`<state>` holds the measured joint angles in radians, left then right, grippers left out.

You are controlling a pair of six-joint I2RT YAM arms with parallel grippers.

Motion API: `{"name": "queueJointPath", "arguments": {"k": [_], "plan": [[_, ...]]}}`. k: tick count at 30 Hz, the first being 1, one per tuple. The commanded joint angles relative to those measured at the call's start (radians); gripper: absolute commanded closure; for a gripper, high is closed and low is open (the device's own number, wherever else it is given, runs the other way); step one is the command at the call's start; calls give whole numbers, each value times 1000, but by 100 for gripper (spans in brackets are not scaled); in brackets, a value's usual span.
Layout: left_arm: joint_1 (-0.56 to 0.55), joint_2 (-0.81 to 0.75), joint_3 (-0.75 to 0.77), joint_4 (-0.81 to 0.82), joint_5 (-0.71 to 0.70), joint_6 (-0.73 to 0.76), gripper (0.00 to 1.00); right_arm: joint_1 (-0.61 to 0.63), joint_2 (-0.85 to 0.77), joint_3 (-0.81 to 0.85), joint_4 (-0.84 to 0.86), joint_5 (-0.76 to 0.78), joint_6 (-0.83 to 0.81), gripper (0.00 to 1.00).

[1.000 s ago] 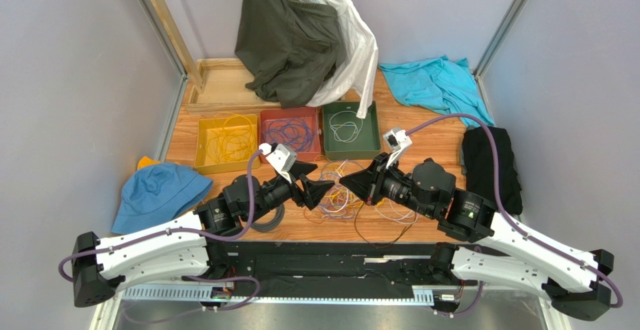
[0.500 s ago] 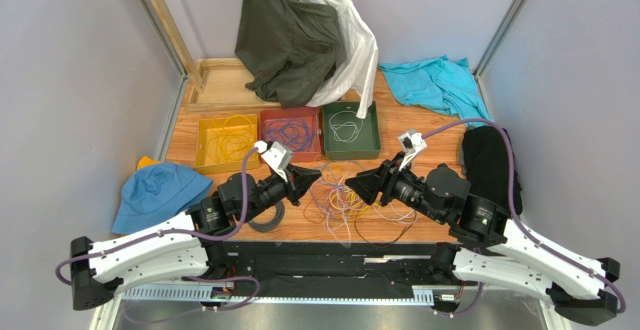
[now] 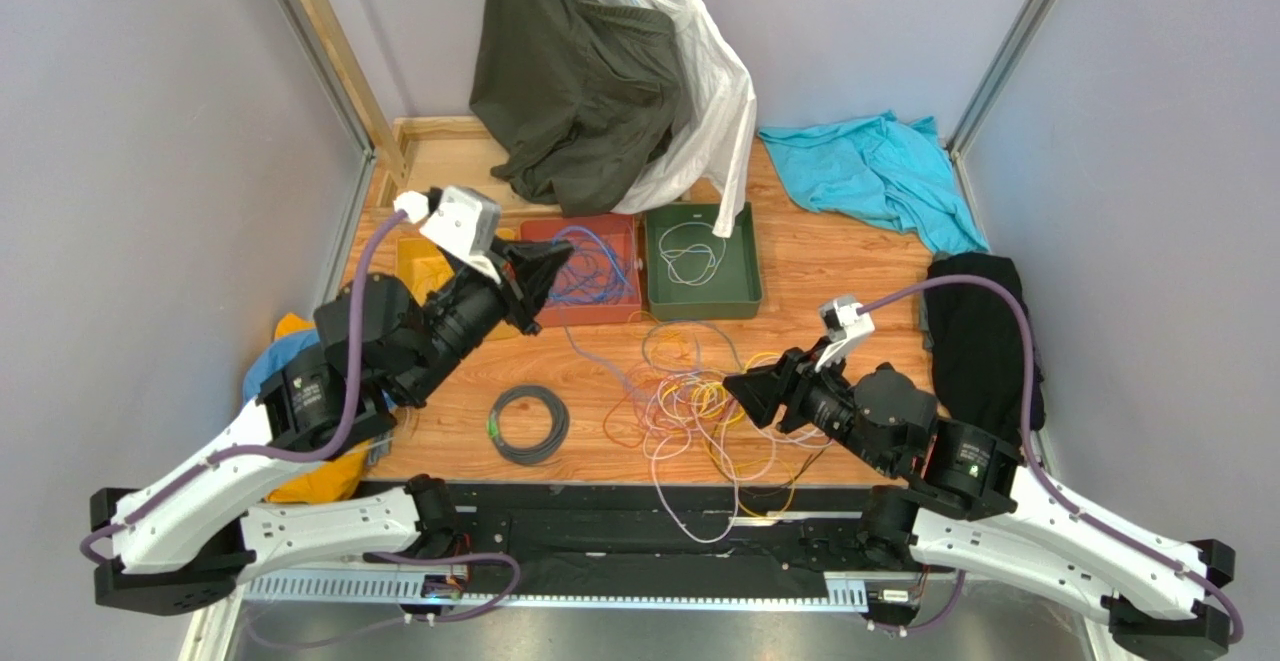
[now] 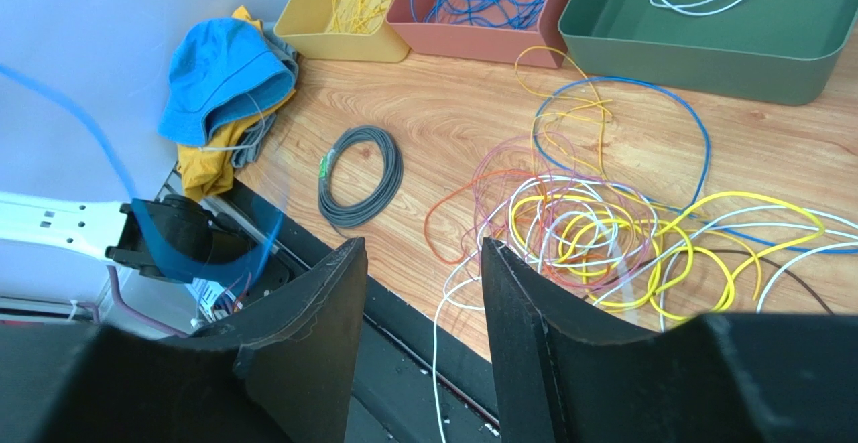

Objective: Untangle the cables

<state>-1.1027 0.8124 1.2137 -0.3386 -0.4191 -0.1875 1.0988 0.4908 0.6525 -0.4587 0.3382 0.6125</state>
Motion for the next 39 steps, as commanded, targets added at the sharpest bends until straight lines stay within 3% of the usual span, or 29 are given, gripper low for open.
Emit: {"name": "queueJointPath", "arguments": {"k": [1, 3, 7, 18, 29, 39], "plan": [[85, 91, 180, -208, -150, 77, 100, 6, -3, -33, 60, -34, 9, 51], [156, 128, 268, -276, -126, 37, 100, 7, -11, -59, 68, -44, 13, 52], [358, 217, 297, -362, -32, -36, 100, 6, -31, -86, 72, -44, 12, 52], [564, 514, 371, -223, 138, -72, 100, 6, -150, -90, -21, -13, 9, 53], [658, 754, 325, -57, 193, -128, 100, 6, -319, -97, -138, 97, -2, 55], [669, 878, 234, 35, 184, -156, 100, 6, -313, -131, -124, 125, -3, 56]]}}
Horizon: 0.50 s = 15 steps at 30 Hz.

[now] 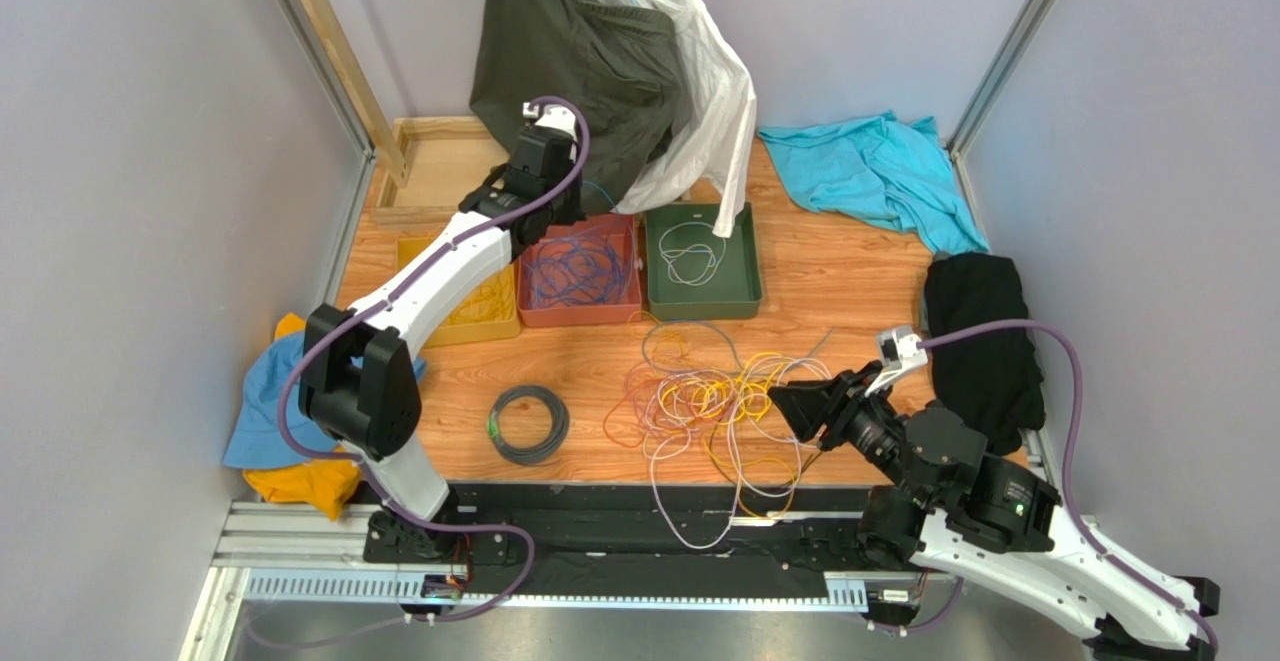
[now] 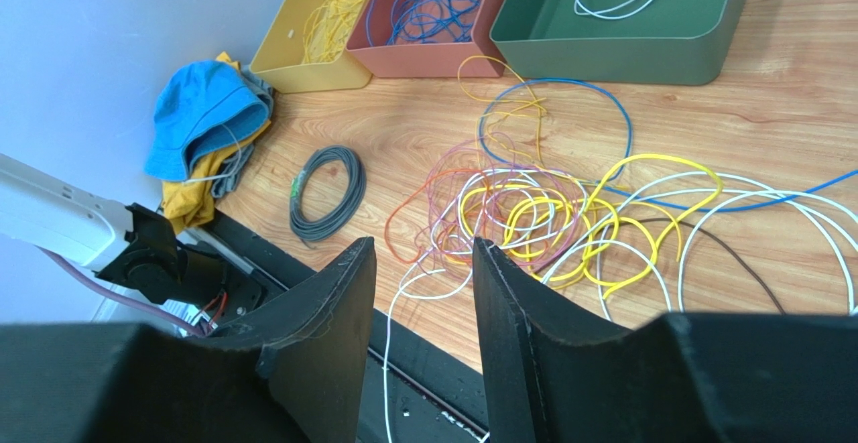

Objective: Untangle the cables

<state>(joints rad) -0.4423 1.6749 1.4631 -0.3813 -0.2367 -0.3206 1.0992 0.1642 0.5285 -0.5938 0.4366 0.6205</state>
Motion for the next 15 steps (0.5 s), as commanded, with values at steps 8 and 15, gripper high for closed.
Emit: {"name": "queueJointPath", "arguments": {"k": [8, 15], "plan": [[8, -62, -92, 61, -6, -57, 26, 5, 35, -12, 25, 31, -19, 57], [-9, -296, -251, 33, 5, -147, 1, 7, 34, -9, 31, 37, -19, 57]]}}
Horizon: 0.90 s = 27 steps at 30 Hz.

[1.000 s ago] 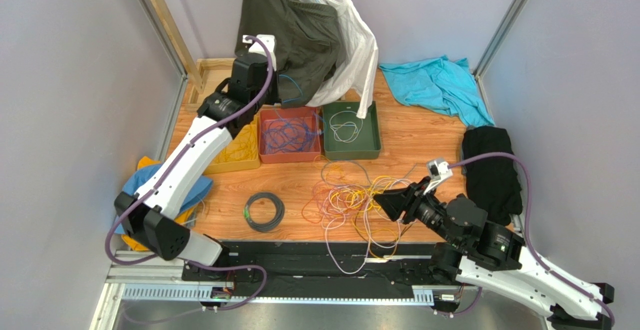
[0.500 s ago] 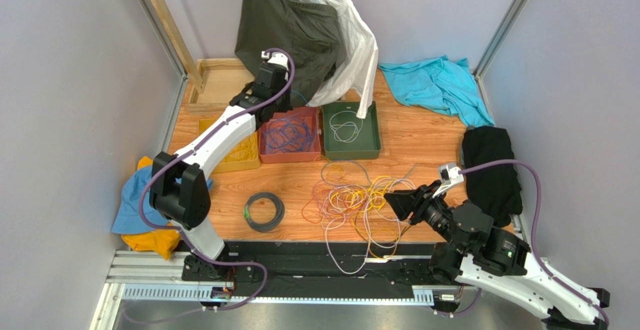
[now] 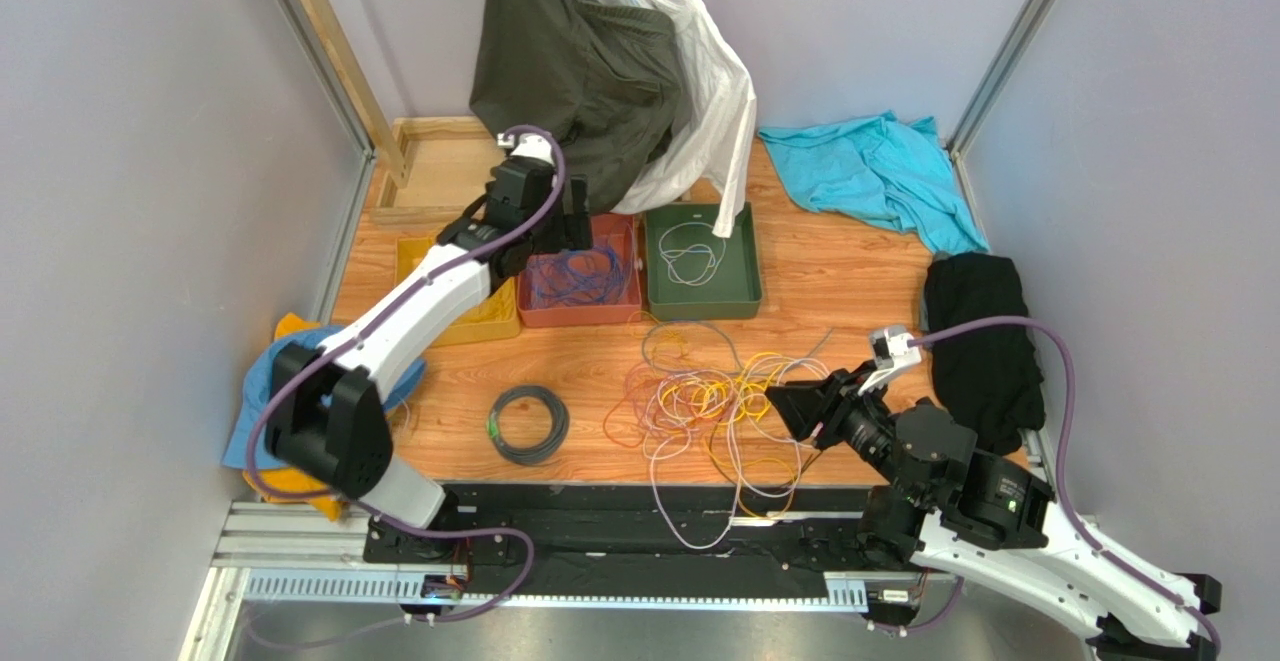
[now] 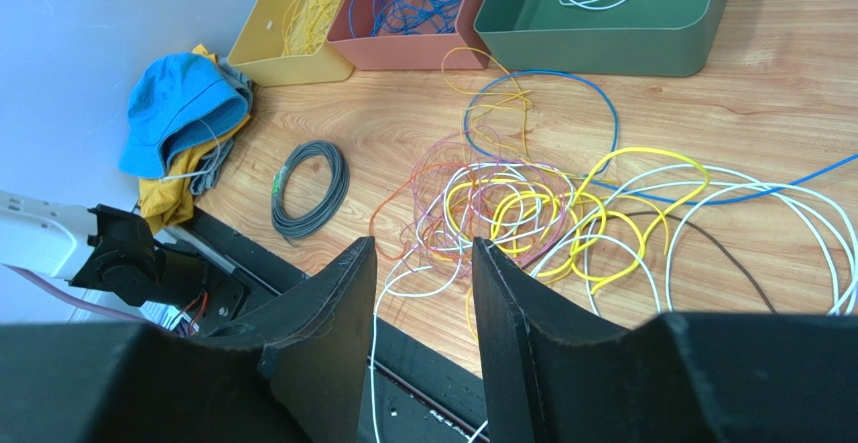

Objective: Untangle the cables

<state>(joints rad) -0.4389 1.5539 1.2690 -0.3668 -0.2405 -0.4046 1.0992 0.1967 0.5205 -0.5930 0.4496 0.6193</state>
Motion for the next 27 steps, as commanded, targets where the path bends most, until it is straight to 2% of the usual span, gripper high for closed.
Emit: {"name": "queueJointPath", "arguments": {"k": [1, 4, 5, 9, 11, 19, 23, 27], "plan": [[-27, -205, -80, 28, 18, -66, 1, 5, 3, -2, 32, 29, -15, 57], [-142, -304, -169, 55, 3, -82, 2, 5, 0, -16, 38, 66, 0, 54], [-221, -331, -195, 96, 1, -83, 2, 5, 0, -20, 36, 86, 10, 53], [-389, -338, -347, 233, 58, -143, 7, 7, -12, -51, 30, 153, 68, 53], [-460, -324, -391, 320, 101, -166, 8, 5, -16, -62, 41, 137, 68, 53], [-524, -241, -490, 422, 119, -234, 13, 5, 9, -59, 1, 81, 111, 56], [-610, -247, -551, 436, 72, -263, 16, 5, 27, -76, -16, 72, 137, 57], [-653, -305, -716, 518, 72, -387, 17, 5, 49, -105, 10, 46, 148, 58]]}}
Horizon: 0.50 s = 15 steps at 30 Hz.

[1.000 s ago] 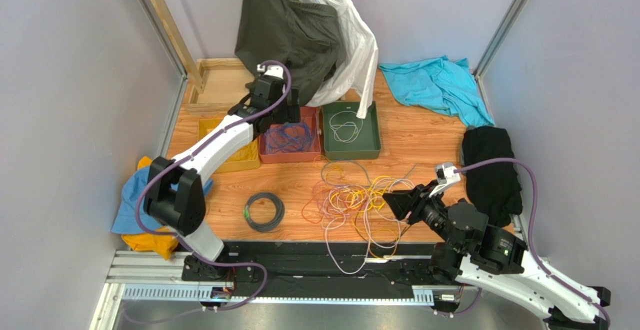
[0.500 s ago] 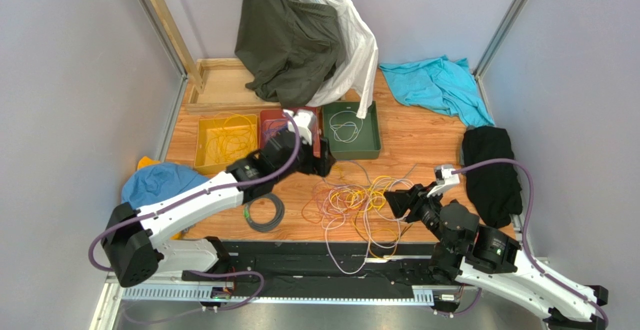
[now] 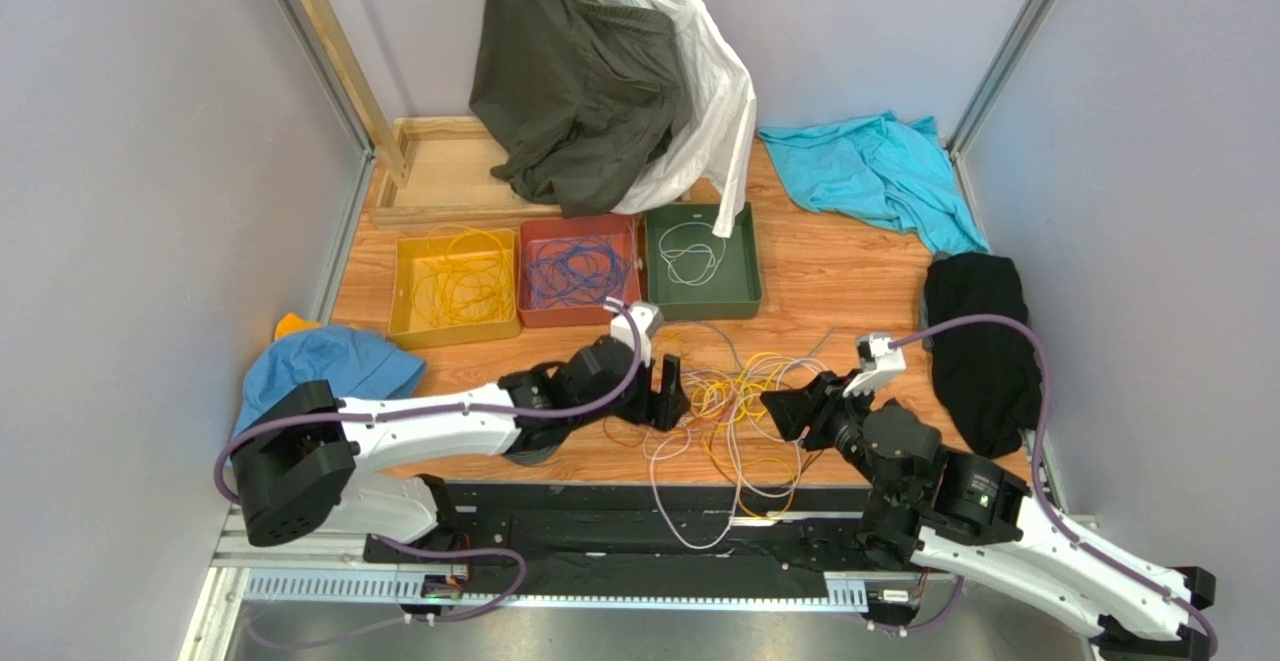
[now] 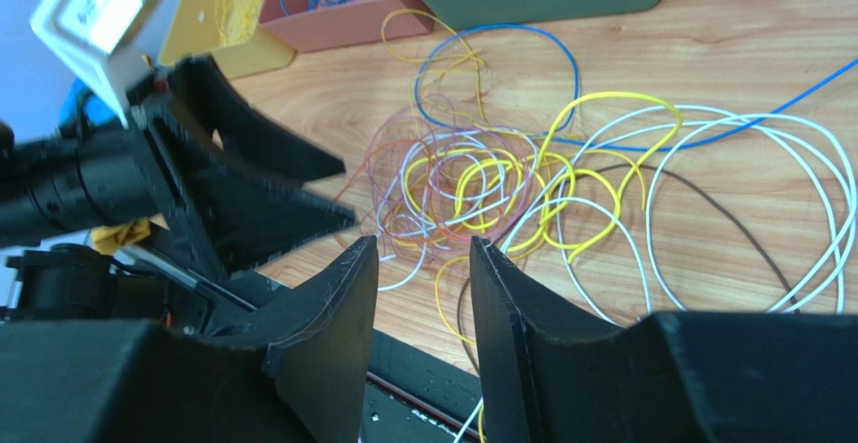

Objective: Untangle the cables

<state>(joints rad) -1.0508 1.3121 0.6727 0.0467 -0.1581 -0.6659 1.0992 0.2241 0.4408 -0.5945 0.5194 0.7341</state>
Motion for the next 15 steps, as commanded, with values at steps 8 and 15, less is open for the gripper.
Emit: {"name": "queueJointPath", "arguments": {"k": [8, 15], "plan": [[-167, -154, -275, 179, -77, -247, 18, 5, 72, -36, 65, -36, 36, 58], [-195, -24, -275, 312, -35, -273, 32, 5, 113, -40, 101, -53, 44, 59]]}}
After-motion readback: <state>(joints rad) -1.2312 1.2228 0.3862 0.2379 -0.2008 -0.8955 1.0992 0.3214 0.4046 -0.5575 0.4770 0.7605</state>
